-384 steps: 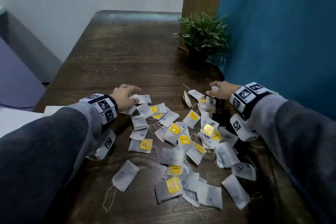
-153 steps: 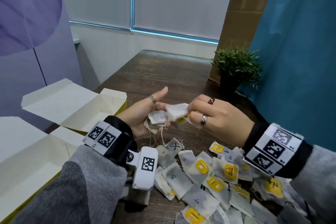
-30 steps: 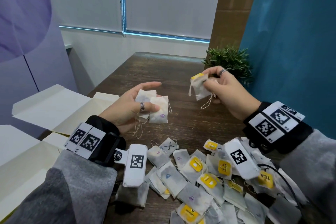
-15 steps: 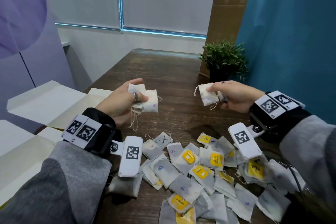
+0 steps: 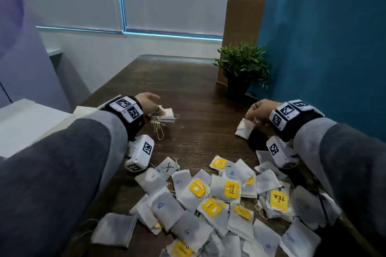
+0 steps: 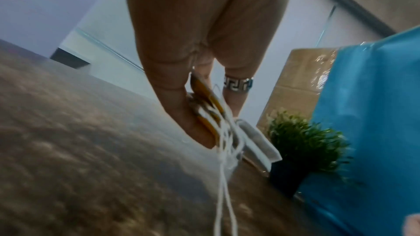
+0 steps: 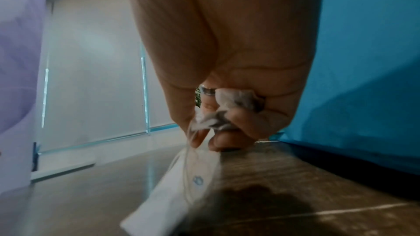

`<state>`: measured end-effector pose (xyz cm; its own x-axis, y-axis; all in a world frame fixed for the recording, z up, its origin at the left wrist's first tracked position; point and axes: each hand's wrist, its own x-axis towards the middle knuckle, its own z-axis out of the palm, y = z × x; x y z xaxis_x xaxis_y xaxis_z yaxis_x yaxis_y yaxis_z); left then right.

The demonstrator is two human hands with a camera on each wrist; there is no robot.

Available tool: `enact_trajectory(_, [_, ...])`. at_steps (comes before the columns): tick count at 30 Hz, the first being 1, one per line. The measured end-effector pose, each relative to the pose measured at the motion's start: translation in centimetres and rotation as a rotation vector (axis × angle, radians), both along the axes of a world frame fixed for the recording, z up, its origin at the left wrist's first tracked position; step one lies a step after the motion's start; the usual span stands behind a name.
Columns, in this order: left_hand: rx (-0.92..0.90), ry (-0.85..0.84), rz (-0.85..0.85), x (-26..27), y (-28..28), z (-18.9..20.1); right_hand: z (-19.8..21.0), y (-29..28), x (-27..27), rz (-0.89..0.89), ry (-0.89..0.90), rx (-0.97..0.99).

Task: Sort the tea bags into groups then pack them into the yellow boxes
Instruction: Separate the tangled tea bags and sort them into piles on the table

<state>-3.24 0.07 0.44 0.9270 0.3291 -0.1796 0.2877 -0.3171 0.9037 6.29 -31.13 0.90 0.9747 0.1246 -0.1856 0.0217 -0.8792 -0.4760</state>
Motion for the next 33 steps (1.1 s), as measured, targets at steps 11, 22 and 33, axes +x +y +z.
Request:
enact_trajectory(11, [0.277,0.101,0.062,4.9,4.4,-2.0,-2.8,-1.2,3.0,0.055,0.155,-0.192])
enact_trajectory(22, [0.277,0.232,0.022,4.0,5.3,-1.3,-0.6,-2.6,4.0,-0.105,0.240,0.397])
enact_trajectory(33, [0.537,0.184,0.004,2.4,4.4,0.0,-2.3,-1.5,2.3,-0.002,0.036,-0.164])
